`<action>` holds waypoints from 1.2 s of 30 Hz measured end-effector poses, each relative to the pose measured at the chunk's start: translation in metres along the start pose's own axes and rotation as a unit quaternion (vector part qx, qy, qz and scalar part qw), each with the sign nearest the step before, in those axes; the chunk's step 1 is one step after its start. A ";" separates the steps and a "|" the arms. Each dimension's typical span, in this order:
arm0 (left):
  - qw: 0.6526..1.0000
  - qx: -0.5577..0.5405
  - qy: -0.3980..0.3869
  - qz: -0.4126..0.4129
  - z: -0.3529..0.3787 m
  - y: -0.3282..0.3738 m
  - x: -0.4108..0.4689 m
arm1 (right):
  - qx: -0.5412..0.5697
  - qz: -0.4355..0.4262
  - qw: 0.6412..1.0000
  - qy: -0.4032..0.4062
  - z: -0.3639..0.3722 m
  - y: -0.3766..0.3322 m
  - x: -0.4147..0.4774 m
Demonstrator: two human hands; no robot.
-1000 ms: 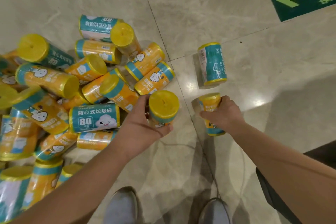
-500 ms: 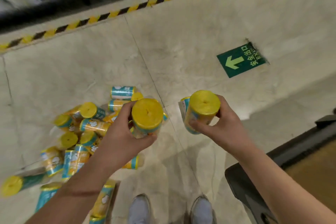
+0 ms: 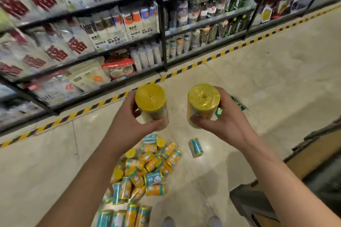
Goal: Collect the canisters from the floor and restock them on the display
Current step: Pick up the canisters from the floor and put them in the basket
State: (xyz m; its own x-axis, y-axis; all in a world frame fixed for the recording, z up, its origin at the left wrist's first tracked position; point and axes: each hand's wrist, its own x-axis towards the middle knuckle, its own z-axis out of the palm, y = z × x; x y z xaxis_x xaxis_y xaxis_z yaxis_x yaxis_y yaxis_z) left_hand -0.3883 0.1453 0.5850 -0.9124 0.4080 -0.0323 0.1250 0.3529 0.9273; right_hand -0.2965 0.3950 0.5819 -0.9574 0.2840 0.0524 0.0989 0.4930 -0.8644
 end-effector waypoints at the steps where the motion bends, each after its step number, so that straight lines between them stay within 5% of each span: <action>1: 1.000 0.003 0.002 0.010 -0.010 0.022 -0.005 | 0.004 -0.009 1.000 0.005 -0.010 -0.021 -0.003; 8: 0.997 -0.023 0.020 0.077 -0.056 0.127 -0.033 | 0.024 -0.071 0.997 0.023 -0.056 -0.129 -0.015; 18: 0.982 -0.130 0.088 0.102 -0.084 0.181 -0.065 | 0.109 -0.126 0.985 0.041 -0.066 -0.188 -0.019; 28: 0.966 -0.095 0.235 0.056 -0.093 0.198 -0.143 | 0.161 -0.207 0.956 -0.135 -0.052 -0.222 -0.018; 36: 0.905 -0.101 0.413 -0.007 -0.048 0.188 -0.245 | 0.201 -0.245 0.902 -0.294 -0.021 -0.233 -0.043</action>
State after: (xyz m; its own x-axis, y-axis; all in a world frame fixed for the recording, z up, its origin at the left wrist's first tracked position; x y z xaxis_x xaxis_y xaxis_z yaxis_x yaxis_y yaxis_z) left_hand -0.1596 0.0712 0.7851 -0.9038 -0.3936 0.1682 0.1141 0.1572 0.9810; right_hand -0.2724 0.2852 0.7915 -0.8495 -0.4296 0.3062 -0.3689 0.0688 -0.9269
